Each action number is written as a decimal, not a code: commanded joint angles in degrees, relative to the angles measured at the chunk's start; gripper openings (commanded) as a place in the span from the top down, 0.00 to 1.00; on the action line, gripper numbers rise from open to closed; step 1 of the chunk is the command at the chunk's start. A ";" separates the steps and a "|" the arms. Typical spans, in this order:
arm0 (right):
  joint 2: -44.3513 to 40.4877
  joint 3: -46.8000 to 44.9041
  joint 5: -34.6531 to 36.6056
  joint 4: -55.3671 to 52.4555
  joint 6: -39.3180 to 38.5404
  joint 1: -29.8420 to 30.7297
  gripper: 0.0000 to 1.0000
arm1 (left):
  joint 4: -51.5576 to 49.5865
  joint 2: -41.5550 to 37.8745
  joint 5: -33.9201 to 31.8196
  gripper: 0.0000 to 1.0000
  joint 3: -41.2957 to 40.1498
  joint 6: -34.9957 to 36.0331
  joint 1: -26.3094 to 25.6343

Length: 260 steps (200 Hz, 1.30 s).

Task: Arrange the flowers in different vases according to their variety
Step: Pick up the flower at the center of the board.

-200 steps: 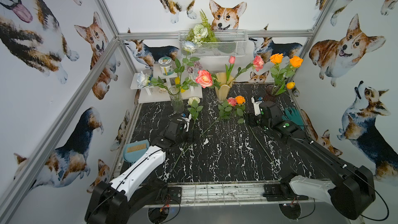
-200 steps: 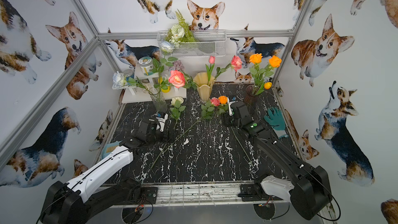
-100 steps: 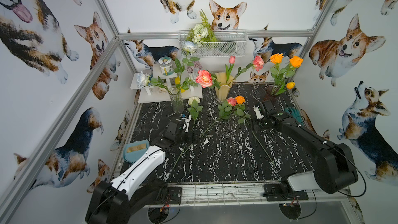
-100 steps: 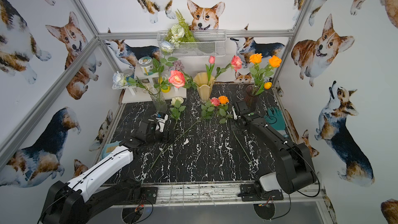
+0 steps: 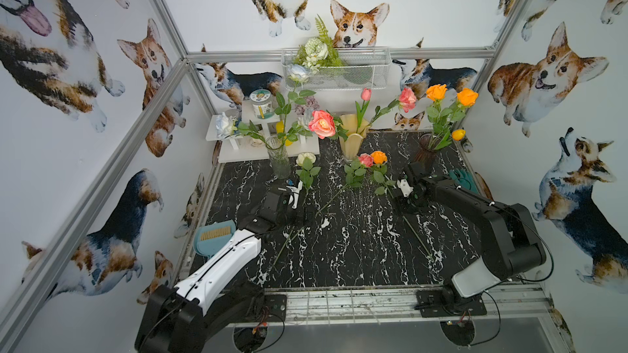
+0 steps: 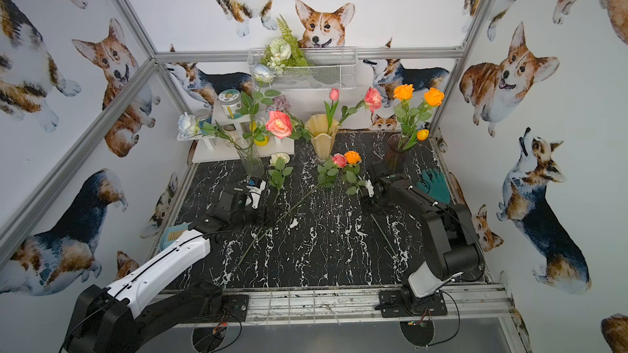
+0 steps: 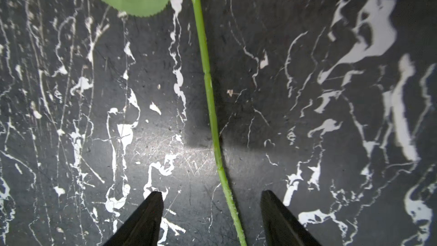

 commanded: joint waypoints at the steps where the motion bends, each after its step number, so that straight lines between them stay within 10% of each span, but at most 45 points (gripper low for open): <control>1: 1.44 0.69 -1.84 -1.95 -0.30 -0.05 0.32 | 0.57 -0.23 0.33 0.02 -0.04 0.34 0.11; 125: 8.19 1.61 1.75 -3.19 0.14 0.30 0.58 | 0.75 0.34 0.39 0.02 0.00 0.30 0.28; 203: 10.76 1.43 -0.04 -3.03 -0.15 2.36 1.00 | 0.58 0.29 0.44 0.02 0.02 0.41 0.44; 260: 6.94 1.43 0.34 -1.99 0.45 2.70 1.00 | 0.49 0.39 0.35 0.02 0.13 0.46 0.44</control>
